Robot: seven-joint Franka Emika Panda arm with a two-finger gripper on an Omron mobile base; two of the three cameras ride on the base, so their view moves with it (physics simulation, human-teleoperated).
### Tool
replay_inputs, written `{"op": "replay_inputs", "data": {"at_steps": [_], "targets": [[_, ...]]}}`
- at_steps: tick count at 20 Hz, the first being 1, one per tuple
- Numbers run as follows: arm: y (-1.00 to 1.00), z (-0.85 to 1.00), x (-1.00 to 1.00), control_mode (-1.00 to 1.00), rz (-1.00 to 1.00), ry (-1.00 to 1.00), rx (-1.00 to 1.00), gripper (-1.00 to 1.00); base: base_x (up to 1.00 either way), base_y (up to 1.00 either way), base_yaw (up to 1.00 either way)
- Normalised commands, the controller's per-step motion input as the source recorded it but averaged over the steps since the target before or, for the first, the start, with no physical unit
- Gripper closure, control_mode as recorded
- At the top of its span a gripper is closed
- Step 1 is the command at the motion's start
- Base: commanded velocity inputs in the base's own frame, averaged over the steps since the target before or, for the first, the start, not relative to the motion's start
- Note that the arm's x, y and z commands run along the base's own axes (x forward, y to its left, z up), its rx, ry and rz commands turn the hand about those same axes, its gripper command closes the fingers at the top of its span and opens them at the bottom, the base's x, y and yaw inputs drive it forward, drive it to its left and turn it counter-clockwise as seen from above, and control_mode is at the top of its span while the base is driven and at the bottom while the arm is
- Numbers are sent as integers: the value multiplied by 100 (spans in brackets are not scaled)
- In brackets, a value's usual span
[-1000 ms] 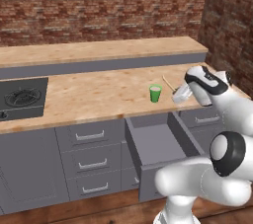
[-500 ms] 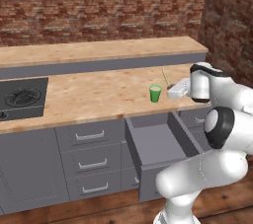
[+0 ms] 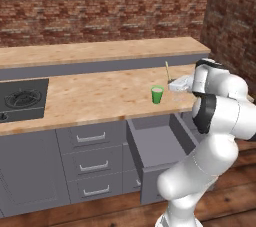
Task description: Pick up the straw from the right drawer and put it inside the smoothie cup.
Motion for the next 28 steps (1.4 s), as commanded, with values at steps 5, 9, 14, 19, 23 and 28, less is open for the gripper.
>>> {"op": "replay_inputs", "data": {"at_steps": [5, 9, 14, 19, 23, 28], "targets": [[-3, 2, 35, -100, 3, 0, 6, 100, 0, 0, 0], [0, 0, 35, -100, 4, -1, 2, 100, 0, 0, 0], [0, -2, 32, -100, 3, -2, 2, 100, 0, 0, 0], [0, -12, 32, -100, 5, -4, 4, 100, 0, 0, 0], [0, -18, 26, -100, 6, -4, 2, 100, 0, 0, 0], [0, -20, 23, -100, 7, -4, 3, 100, 0, 0, 0]]}}
